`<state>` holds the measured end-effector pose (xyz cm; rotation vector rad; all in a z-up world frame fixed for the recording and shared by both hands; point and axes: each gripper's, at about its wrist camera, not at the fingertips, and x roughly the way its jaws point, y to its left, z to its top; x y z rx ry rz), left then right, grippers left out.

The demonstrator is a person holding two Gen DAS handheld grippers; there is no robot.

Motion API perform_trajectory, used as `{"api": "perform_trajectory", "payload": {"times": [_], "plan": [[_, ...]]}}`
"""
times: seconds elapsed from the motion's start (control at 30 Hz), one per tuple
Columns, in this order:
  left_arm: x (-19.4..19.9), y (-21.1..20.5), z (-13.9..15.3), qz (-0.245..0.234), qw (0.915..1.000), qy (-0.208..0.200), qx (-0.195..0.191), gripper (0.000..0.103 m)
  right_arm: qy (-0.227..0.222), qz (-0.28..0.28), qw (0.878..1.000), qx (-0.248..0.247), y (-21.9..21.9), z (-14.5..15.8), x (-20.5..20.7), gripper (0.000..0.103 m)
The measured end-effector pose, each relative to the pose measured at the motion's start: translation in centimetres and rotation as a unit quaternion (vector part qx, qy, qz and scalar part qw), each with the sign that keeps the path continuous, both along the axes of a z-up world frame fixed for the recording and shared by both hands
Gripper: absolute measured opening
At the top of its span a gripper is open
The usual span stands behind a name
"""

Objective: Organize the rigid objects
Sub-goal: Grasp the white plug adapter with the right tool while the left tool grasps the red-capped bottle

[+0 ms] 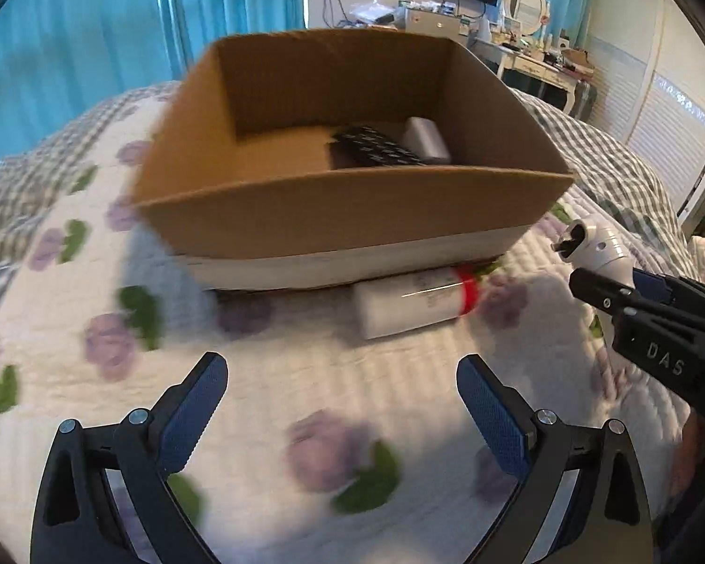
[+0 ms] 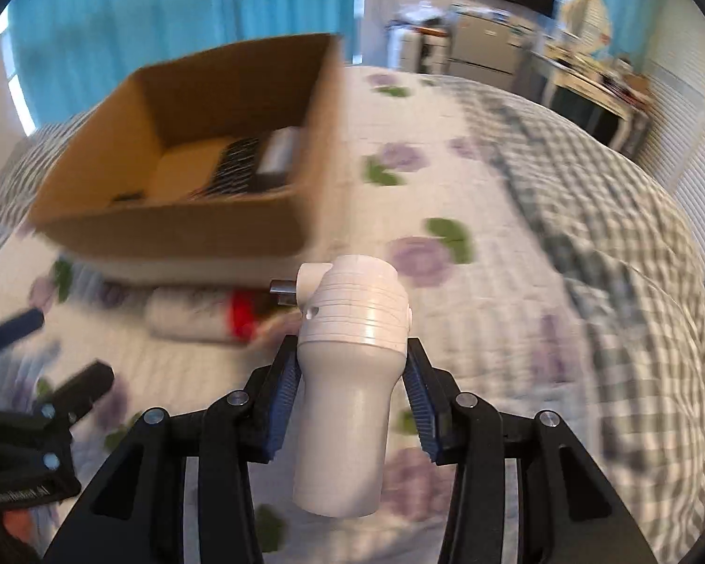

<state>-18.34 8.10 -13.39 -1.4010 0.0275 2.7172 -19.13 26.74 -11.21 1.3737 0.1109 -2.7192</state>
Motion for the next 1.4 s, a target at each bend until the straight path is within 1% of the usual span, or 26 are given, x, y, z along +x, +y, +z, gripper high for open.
{"api": "perform_trajectory", "payload": {"times": [0.07, 0.13, 0.2, 0.23, 0.3, 0.37, 0.5, 0.57, 0.67, 0.7, 0.73, 0.8, 0.87, 0.93, 1.03, 1.13, 1.2, 1.27, 1.3, 1.33, 1.4], "plan": [[-0.8, 1.2, -0.9, 0.008, 1.0, -0.003, -0.004, 0.1, -0.007, -0.017, 1.0, -0.008, 1.4, -0.3, -0.8, 0.043], [-1.5, 2.1, -1.6, 0.02, 0.9998, -0.008, -0.003, 0.1, -0.016, -0.019, 1.0, -0.011, 2.0, -0.7, -2.1, 0.043], [-2.1, 2.6, -2.2, 0.032, 0.9993, -0.014, 0.009, 0.1, -0.02, -0.021, 1.0, -0.008, 1.3, -1.2, -2.7, 0.043], [-2.3, 2.9, -2.4, 0.033, 0.9992, -0.013, 0.016, 0.1, -0.022, -0.02, 1.0, -0.009, 1.2, -0.9, -3.0, 0.043], [-2.6, 3.3, -2.5, 0.043, 0.9989, -0.003, 0.017, 0.1, -0.024, -0.016, 1.0, -0.011, 1.4, -1.0, -3.8, 0.043], [-3.1, 3.5, -2.7, 0.05, 0.9983, 0.004, 0.028, 0.1, -0.03, -0.013, 0.999, -0.013, 1.5, -1.3, -4.3, 0.043], [-4.3, 4.1, -3.7, 0.069, 0.9975, 0.001, 0.017, 0.1, -0.035, -0.016, 0.999, -0.031, 2.1, -1.5, -4.1, 0.043], [-4.9, 4.0, -4.3, 0.084, 0.9964, -0.004, 0.011, 0.1, -0.036, -0.016, 0.999, -0.03, 2.1, -1.6, -4.0, 0.043], [-5.5, 3.7, -4.6, 0.097, 0.9952, -0.002, 0.012, 0.09, -0.036, -0.017, 0.999, -0.032, 2.1, -1.5, -3.8, 0.043], [-5.4, 3.9, -4.5, 0.094, 0.9956, 0.001, 0.004, 0.082, -0.036, -0.018, 0.999, -0.035, 2.1, -1.5, -3.8, 0.043], [-5.2, 4.2, -4.3, 0.087, 0.9962, 0.006, -0.007, 0.079, -0.036, -0.019, 0.998, -0.039, 2.2, -1.5, -3.8, 0.043], [-4.8, 4.2, -4.1, 0.071, 0.9975, 0.003, -0.003, 0.079, -0.036, -0.021, 0.998, -0.041, 2.3, -1.5, -3.7, 0.043], [-4.1, 3.7, -3.5, 0.063, 0.998, -0.001, 0.008, 0.079, -0.034, -0.022, 0.998, -0.041, 2.3, -1.5, -3.6, 0.043], [-3.0, 3.1, -2.7, 0.052, 0.9985, 0.006, 0.011, 0.078, -0.029, -0.023, 0.999, -0.039, 2.3, -1.3, -3.2, 0.043], [-0.9, 2.2, -0.9, 0.033, 0.9992, 0.022, 0.002, 0.078, -0.016, -0.024, 0.999, -0.036, 2.2, -0.6, -2.3, 0.043], [1.2, 0.9, 1.0, 0.022, 0.9993, 0.029, 0.002, 0.078, -0.004, -0.02, 0.999, -0.033, 1.8, 0.3, -1.3, 0.043], [2.4, -0.1, 2.1, 0.016, 0.9992, 0.035, -0.005, 0.078, 0.003, -0.014, 0.999, -0.031, 1.4, 1.1, -0.6, 0.043], [3.2, -1.0, 3.8, 0.01, 0.9989, 0.044, -0.008, 0.078, 0.01, -0.007, 0.999, -0.033, 1.0, 2.1, 0.1, 0.043], [2.8, -1.3, 4.6, 0.009, 0.9987, 0.049, -0.005, 0.078, 0.016, -0.004, 0.999, -0.032, 0.9, 2.7, 0.4, 0.043], [3.5, -1.6, 5.1, 0.007, 0.9984, 0.056, -0.002, 0.078, 0.025, 0.001, 0.999, -0.03, 0.5, 3.6, 0.9, 0.043], [3.1, -2.1, 6.7, 0.001, 0.9976, 0.069, 0.003, 0.078, 0.036, 0.008, 0.999, -0.032, 0.2, 5.0, 1.3, 0.043]]}}
